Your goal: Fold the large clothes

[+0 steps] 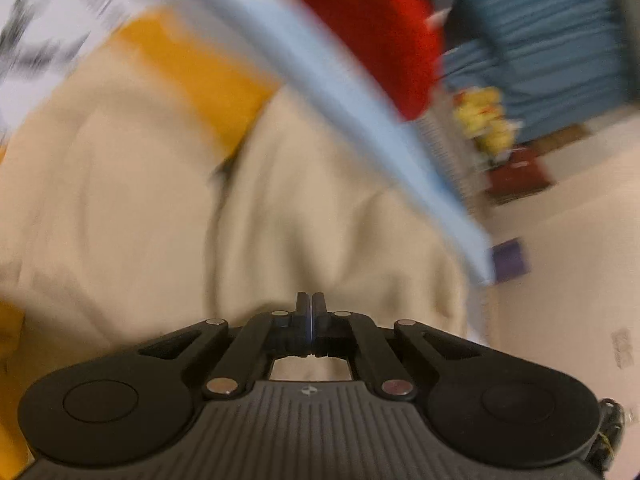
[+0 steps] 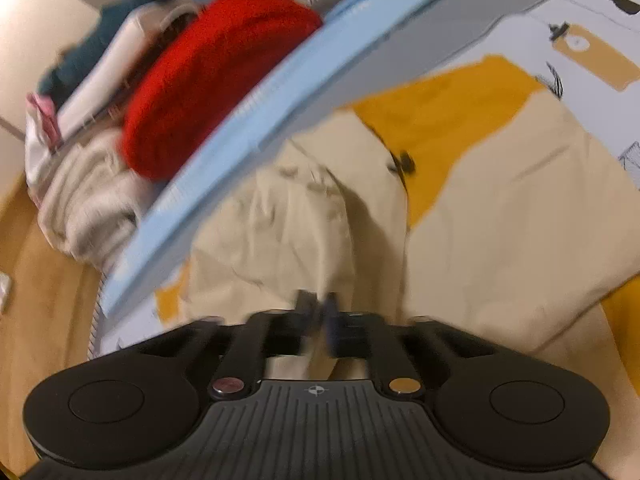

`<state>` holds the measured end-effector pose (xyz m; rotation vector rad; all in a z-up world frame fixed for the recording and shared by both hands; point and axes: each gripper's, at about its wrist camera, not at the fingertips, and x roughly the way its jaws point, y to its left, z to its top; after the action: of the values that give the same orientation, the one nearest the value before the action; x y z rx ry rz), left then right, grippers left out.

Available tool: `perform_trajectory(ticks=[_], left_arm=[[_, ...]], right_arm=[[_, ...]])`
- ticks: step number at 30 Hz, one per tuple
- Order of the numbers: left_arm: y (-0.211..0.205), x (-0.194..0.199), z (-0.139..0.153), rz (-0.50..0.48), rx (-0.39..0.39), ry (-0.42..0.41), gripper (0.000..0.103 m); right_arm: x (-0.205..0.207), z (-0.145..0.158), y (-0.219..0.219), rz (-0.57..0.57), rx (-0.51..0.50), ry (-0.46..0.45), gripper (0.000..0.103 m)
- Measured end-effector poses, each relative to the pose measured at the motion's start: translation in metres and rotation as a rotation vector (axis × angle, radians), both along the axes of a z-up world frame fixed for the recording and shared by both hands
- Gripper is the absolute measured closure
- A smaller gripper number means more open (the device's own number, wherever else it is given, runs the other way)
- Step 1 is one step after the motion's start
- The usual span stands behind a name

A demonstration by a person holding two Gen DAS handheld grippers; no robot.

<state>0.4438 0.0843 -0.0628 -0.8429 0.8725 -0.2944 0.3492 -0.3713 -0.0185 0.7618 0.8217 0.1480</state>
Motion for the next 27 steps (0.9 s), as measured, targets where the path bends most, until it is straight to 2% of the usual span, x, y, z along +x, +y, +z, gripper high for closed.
perform_trajectory(ticks=[2,4,5,7,9,10,11,13,14,16,17,18,19,20,22,24,27], left_arm=[[0.005,-0.008,0.028,0.019,0.025,-0.121,0.103],[0.006,-0.012,0.037,0.024,0.090,-0.157,0.103],[0.002,-0.011,0.038,0.020,0.150,-0.163,0.103],[-0.010,-0.013,0.037,-0.016,0.233,-0.182,0.103],[-0.031,-0.016,0.040,-0.101,0.266,-0.240,0.102],[-0.041,-0.019,0.040,-0.142,0.272,-0.265,0.099],[-0.053,-0.020,0.038,-0.193,0.280,-0.280,0.091],[-0.077,-0.019,0.022,-0.284,0.319,-0.232,0.088],[-0.087,-0.016,0.007,-0.325,0.368,-0.154,0.088],[-0.103,-0.012,-0.035,-0.406,0.530,0.053,0.089],[-0.104,-0.013,-0.050,-0.413,0.607,0.115,0.098],[-0.102,-0.015,-0.050,-0.405,0.610,0.097,0.098],[-0.101,-0.013,-0.047,-0.406,0.605,0.104,0.098],[-0.100,-0.011,-0.038,-0.400,0.606,0.096,0.094],[-0.099,-0.011,-0.017,-0.379,0.603,0.029,0.080],[-0.097,-0.013,0.003,-0.348,0.583,-0.049,0.072],[-0.108,-0.016,0.014,-0.371,0.481,-0.153,0.072]], right_arm=[[-0.008,0.018,-0.002,-0.008,0.037,-0.121,0.102],[-0.014,0.024,-0.004,-0.019,0.061,-0.164,0.102],[-0.012,0.020,-0.003,-0.022,0.051,-0.129,0.103],[-0.006,-0.003,0.000,-0.038,-0.045,0.053,0.103],[-0.004,-0.033,-0.004,-0.083,-0.094,0.228,0.102],[-0.005,-0.044,-0.006,-0.108,-0.096,0.288,0.102],[-0.005,-0.049,-0.006,-0.120,-0.097,0.311,0.102],[-0.005,-0.047,-0.003,-0.111,-0.115,0.304,0.102],[-0.004,-0.044,-0.001,-0.103,-0.126,0.297,0.102],[-0.004,-0.042,0.000,-0.090,-0.143,0.292,0.102],[-0.004,-0.043,0.000,-0.086,-0.146,0.299,0.102],[-0.003,-0.043,-0.002,-0.082,-0.144,0.308,0.099],[-0.001,-0.044,-0.002,-0.073,-0.137,0.318,0.091],[-0.001,-0.042,-0.002,-0.083,-0.143,0.322,0.088],[-0.001,-0.033,-0.001,-0.101,-0.190,0.297,0.068],[-0.005,-0.018,-0.001,-0.113,-0.242,0.227,0.066],[-0.010,0.001,0.003,-0.106,-0.276,0.111,0.065]])
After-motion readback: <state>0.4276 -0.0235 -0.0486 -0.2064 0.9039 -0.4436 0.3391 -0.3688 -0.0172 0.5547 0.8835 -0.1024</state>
